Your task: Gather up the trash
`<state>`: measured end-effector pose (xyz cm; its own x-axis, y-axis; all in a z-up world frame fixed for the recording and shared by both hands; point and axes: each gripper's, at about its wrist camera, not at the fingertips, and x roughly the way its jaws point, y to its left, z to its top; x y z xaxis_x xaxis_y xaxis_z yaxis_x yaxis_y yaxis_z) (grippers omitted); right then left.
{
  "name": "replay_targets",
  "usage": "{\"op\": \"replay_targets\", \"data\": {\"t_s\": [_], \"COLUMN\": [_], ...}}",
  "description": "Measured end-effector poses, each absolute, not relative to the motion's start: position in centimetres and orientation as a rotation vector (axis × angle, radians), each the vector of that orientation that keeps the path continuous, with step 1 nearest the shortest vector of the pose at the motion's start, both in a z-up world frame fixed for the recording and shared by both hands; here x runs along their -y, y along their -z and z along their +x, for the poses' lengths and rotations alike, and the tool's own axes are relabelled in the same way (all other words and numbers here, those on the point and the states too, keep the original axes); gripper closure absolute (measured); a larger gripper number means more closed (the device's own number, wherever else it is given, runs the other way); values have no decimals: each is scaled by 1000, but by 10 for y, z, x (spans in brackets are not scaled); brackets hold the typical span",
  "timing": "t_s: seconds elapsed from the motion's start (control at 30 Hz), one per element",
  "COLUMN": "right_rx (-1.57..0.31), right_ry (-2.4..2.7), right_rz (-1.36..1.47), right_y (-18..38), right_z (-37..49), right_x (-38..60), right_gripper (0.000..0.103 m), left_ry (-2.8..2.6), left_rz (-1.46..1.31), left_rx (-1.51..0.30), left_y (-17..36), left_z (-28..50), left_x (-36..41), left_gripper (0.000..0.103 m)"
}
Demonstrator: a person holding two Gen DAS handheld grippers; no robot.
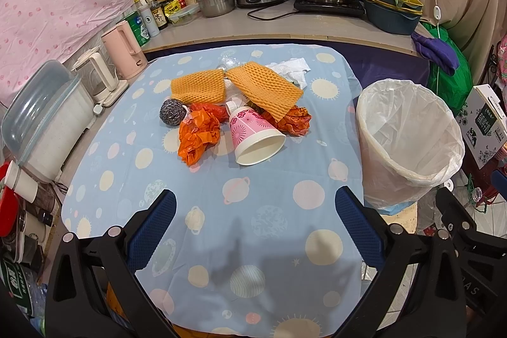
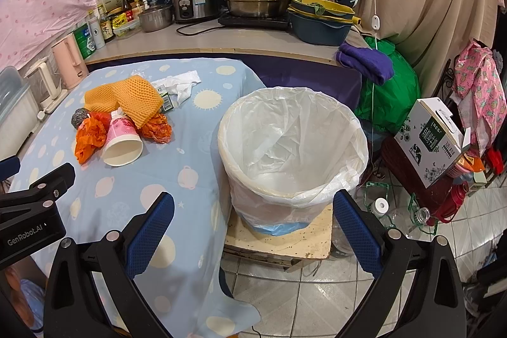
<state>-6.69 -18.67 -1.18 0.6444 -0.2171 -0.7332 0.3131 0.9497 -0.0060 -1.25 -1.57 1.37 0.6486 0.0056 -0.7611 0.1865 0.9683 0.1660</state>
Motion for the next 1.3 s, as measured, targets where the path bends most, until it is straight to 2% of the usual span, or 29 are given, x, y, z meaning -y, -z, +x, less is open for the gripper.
{"op": "replay_targets", "data": {"t_s": [0.57,1.3], "right_rx": [-820,-847], "right_ry": [304,168], "right_rz": [131,97], "right_y": [15,52], "right_z": [-57,60], "right_x": [181,121], "right_gripper": [7,9], "left_ry": [94,-33], "left_rz": [216,122], "left_rx": [-885,-974], "left_y": [-10,48], "left_z": [3,112], "left_x": [5,-97], "left_gripper": [7,7]}}
